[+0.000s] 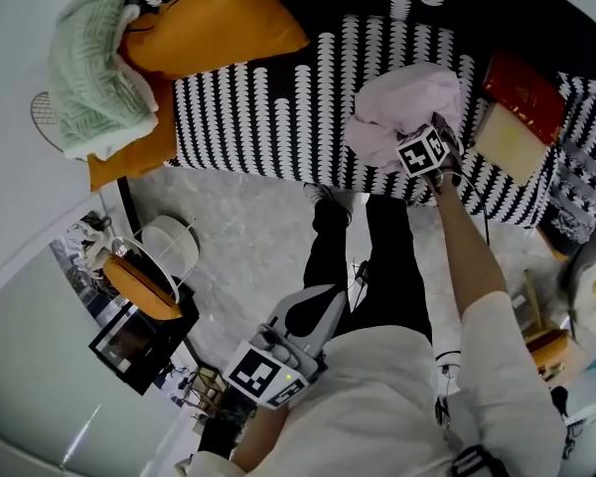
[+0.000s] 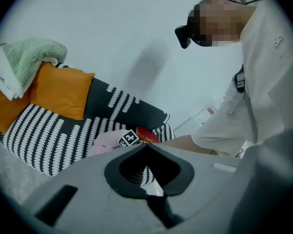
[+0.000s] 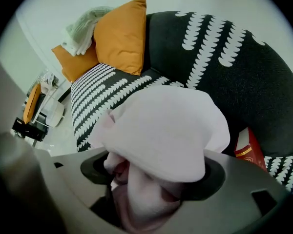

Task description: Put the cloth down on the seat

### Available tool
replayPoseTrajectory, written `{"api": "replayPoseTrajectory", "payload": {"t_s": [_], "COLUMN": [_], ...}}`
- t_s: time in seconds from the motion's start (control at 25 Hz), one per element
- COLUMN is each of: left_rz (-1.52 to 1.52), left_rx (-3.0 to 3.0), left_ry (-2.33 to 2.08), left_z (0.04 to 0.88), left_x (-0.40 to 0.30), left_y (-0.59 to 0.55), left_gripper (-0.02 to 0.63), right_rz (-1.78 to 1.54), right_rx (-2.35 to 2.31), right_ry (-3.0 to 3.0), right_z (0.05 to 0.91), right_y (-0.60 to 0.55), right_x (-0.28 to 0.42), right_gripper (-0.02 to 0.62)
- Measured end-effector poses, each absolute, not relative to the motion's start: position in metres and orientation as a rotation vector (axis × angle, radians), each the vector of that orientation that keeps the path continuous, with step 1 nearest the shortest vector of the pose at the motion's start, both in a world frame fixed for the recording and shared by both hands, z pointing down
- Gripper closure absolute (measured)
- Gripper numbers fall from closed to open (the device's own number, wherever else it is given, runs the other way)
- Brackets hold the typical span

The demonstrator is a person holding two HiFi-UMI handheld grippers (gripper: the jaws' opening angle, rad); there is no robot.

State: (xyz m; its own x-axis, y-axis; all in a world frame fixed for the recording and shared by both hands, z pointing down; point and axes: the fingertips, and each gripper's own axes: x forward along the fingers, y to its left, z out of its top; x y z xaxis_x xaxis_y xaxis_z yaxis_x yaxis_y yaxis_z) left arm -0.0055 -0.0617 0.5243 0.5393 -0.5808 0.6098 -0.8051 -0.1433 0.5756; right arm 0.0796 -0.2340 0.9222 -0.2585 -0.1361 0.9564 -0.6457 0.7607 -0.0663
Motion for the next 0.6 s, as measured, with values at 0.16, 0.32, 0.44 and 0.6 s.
{"api": "replayPoseTrajectory", "payload": {"t_s": [0.16, 0.32, 0.44, 0.6], "left_rz": [0.292, 0.28, 0.282, 0.271], "left_rx": [1.83, 1.829, 1.845, 1.878], "left_ry": [-1.154, -1.175, -1.176, -1.168], "left_z": [0.524, 0.523, 0.517, 0.511], "left_x": [-0.008, -0.012, -0.012, -0.016], "left_y": [-0.06, -0.058, -0.056, -0.057], "left_gripper": [0.594, 0.595, 0.594, 0.594], "right_rz": [0.53, 0.516, 0.505, 0.479], "right_rx": [0.633, 0.659, 0.665, 0.676], "right_ry": [-1.779, -1.762, -1.745, -1.728], "right_z": [0.923, 0.922, 0.918, 0.91], "right_y": [-0.234, -0.236, -0.232, -0.227], "right_x": [0.082, 0.086, 0.092, 0.097], "right_gripper": [0.24, 0.206, 0.192, 0.183]}}
